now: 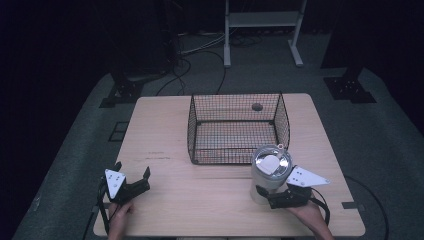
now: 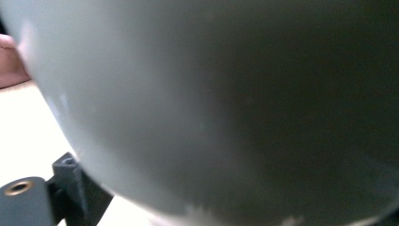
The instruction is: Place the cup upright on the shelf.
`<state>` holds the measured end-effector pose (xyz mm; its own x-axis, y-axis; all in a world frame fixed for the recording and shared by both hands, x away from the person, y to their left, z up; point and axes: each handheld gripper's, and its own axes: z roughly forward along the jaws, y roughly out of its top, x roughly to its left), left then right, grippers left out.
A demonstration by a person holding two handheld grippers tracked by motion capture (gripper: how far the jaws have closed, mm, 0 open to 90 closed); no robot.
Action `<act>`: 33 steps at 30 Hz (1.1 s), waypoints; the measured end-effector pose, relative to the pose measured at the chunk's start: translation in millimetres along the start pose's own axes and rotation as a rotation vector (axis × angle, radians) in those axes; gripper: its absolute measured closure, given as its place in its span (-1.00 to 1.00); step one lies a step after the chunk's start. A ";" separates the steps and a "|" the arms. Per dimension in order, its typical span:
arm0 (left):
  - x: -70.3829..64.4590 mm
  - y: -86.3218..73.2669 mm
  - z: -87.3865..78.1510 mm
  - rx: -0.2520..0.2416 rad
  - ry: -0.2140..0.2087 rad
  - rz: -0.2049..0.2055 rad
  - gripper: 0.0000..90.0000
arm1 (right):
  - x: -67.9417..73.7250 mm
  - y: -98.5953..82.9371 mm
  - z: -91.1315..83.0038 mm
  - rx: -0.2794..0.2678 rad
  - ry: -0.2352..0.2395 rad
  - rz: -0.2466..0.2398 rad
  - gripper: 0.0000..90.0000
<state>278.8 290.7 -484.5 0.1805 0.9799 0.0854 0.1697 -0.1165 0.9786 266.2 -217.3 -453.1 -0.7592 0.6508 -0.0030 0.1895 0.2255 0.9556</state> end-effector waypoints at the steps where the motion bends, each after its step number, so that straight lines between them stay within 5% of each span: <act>1: 0.2 0.0 0.0 0.000 0.000 0.000 -1.00 | 0.0 -0.2 0.5 -0.009 -0.004 -0.002 -0.83; 22: 0.7 0.0 0.0 -0.001 -0.004 -0.001 -1.00 | -0.4 -0.6 0.6 -0.019 -0.001 -0.008 -0.79; 33: 0.7 0.0 -0.1 -0.003 -0.004 -0.004 -1.00 | -4.0 14.0 -5.1 -0.047 0.044 0.011 -0.79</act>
<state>278.9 291.3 -484.5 0.1836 0.9797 0.0804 0.1675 -0.1118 0.9795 268.7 -220.5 -438.3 -0.7843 0.6200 0.0200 0.1694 0.1830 0.9684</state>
